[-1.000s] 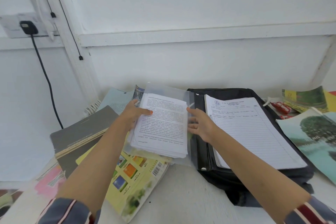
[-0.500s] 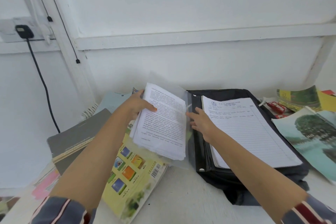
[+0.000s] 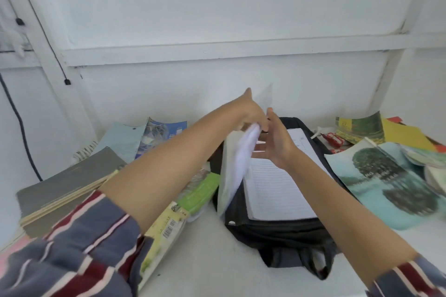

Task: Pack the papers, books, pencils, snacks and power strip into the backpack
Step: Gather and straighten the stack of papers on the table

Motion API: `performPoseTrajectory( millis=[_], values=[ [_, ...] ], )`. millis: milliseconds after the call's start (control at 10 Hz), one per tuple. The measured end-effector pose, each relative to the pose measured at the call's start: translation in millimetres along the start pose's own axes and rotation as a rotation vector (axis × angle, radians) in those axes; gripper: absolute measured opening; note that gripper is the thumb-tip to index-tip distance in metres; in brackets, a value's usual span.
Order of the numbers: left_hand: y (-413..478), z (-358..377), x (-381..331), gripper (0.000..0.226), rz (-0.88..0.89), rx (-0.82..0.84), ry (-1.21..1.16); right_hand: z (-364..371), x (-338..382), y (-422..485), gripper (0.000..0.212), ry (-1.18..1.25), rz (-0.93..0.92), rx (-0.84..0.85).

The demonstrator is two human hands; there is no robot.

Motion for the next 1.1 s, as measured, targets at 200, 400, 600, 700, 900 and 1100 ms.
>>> performPoseTrajectory(
  millis=[200,400,600,700,900,1100],
  values=[
    [23.0,70.4,-19.0,0.09,-0.03,0.177,-0.342,-31.5,26.2,8.8,0.04,-1.506,0.32,0.081],
    [57.4,125.4,0.4,0.076,-0.076,0.061,-0.379,-169.1,-6.5,45.1,0.037,0.093,0.142,-0.233],
    [72.9,165.6,15.7,0.068,-0.091,0.042,-0.371,-186.1,-14.6,36.8,0.021,-0.273,0.305,-0.101],
    [73.9,154.4,30.8,0.049,-0.039,-0.234,-0.235,-192.1,-10.5,41.6,0.022,-0.499,0.198,-0.247],
    [63.6,104.9,93.3,0.046,-0.261,-0.511,0.293,-184.7,-6.8,39.2,0.041,-0.931,0.103,-0.329],
    [52.7,96.8,109.3,0.046,-0.284,-0.414,0.048,-173.7,-11.1,42.1,0.06,-1.102,0.068,-0.291]
  ],
)
Point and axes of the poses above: each hand's wrist, its own y-axis towards the middle knuckle, its own z-axis out of the palm, x = y × z, the point moved 2 cm from there along y, towards the middle knuckle, and after that the axes turned 6 degrees about z, right-handed, at the moved point
